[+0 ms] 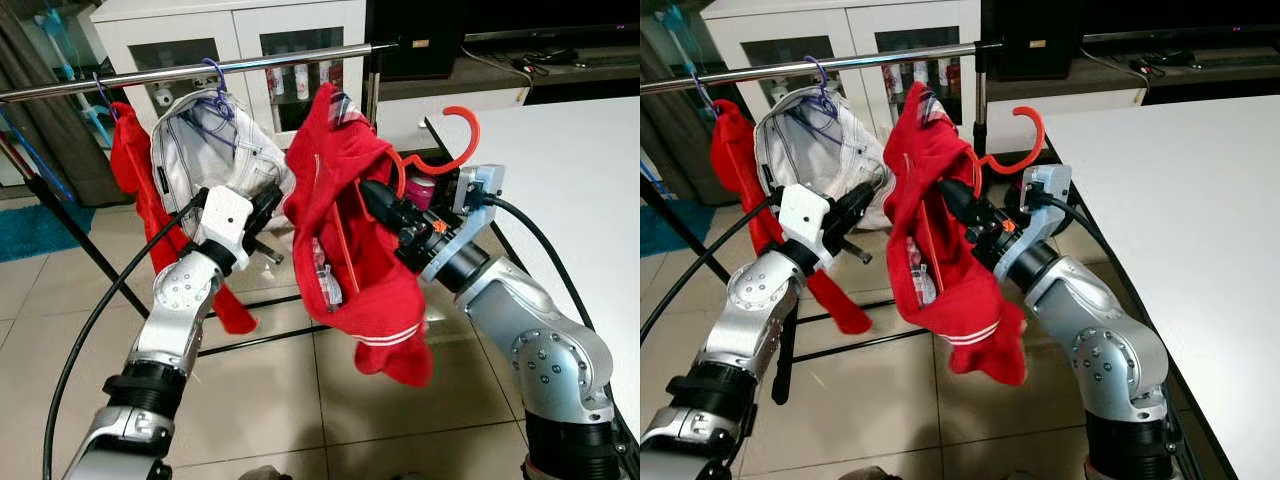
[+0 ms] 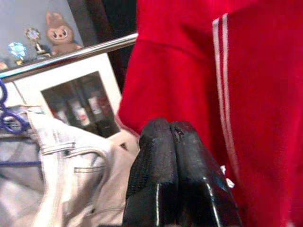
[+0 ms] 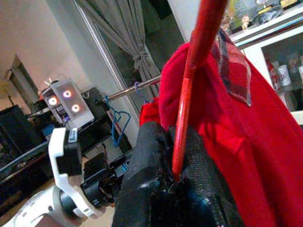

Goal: Hang hanger

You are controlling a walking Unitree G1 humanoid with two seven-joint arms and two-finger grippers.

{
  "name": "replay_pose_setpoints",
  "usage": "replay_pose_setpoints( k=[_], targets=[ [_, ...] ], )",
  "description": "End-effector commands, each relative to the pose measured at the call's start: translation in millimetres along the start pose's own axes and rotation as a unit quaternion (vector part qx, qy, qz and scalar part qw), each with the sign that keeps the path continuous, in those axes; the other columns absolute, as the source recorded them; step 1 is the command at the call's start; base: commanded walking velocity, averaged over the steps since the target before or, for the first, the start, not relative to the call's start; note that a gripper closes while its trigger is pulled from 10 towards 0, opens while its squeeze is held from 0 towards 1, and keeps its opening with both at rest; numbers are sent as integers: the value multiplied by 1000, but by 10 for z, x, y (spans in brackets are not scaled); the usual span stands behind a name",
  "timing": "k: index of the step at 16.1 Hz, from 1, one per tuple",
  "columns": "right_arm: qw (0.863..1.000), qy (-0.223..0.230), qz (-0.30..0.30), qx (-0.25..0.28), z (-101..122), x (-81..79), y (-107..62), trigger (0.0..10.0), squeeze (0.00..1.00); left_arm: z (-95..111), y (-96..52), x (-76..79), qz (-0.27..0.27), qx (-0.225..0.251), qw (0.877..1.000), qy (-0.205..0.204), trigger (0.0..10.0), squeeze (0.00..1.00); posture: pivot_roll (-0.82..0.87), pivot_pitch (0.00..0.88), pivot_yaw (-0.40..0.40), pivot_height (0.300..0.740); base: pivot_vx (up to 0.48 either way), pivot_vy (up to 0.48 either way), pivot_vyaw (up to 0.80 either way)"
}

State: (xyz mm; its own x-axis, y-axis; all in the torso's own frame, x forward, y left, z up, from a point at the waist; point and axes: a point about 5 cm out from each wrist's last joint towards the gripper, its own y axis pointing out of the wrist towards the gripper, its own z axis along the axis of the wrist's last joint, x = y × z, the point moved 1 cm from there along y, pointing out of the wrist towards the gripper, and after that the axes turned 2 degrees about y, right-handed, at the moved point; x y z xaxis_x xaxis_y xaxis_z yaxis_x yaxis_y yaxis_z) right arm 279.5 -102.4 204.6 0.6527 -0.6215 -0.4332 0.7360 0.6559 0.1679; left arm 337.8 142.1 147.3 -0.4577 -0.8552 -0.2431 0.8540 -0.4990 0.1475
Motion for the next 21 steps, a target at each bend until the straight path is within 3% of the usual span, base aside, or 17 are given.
replay_pose_setpoints(
  k=[1,2,3,4,7,11,15,17,19,20,21],
  targets=[
    [999,-16,23,24,99,-91,9,10000,0,28,-33,-25,1,8,1000,-27,0,0,-72,0,89,740,0,0,0],
    [999,-16,23,24,100,-91,9,10000,0,45,-39,-1,-5,18,999,-47,0,0,-73,0,90,740,0,0,0],
    [999,-18,21,24,100,-87,4,10000,0,162,-106,153,-66,71,989,-112,10000,4,-80,0,91,740,0,0,0],
    [999,-20,20,23,103,-84,1,10000,0,187,-130,191,-83,81,987,-115,10000,1000,-80,0,90,740,0,0,0],
    [999,-26,21,20,124,-77,-5,10000,0,166,-248,347,-154,63,977,-133,10000,1000,-84,0,86,740,0,0,0],
    [999,-29,25,22,137,-103,2,10000,0,147,-301,302,-173,45,976,-123,10000,1000,-82,0,87,740,0,0,0],
    [999,-29,23,27,145,-112,0,10000,0,153,-175,309,-195,36,976,-95,10000,1000,-88,0,102,740,0,0,0],
    [999,-29,22,28,143,-117,-3,10000,0,124,-42,244,-165,26,985,-53,10000,1000,-94,0,109,740,0,0,0],
    [999,-29,22,29,144,-119,-2,10000,0,81,43,208,-148,11,988,-36,10000,1000,-94,0,109,740,0,0,0],
    [999,-29,23,30,147,-122,-3,10000,0,41,113,187,-134,2,991,-25,10000,490,-96,0,111,740,0,0,0],
    [999,-29,23,30,147,-122,-3,10000,0,28,126,195,-137,0,990,-29,10000,251,-96,0,111,740,0,0,0]
  ],
)
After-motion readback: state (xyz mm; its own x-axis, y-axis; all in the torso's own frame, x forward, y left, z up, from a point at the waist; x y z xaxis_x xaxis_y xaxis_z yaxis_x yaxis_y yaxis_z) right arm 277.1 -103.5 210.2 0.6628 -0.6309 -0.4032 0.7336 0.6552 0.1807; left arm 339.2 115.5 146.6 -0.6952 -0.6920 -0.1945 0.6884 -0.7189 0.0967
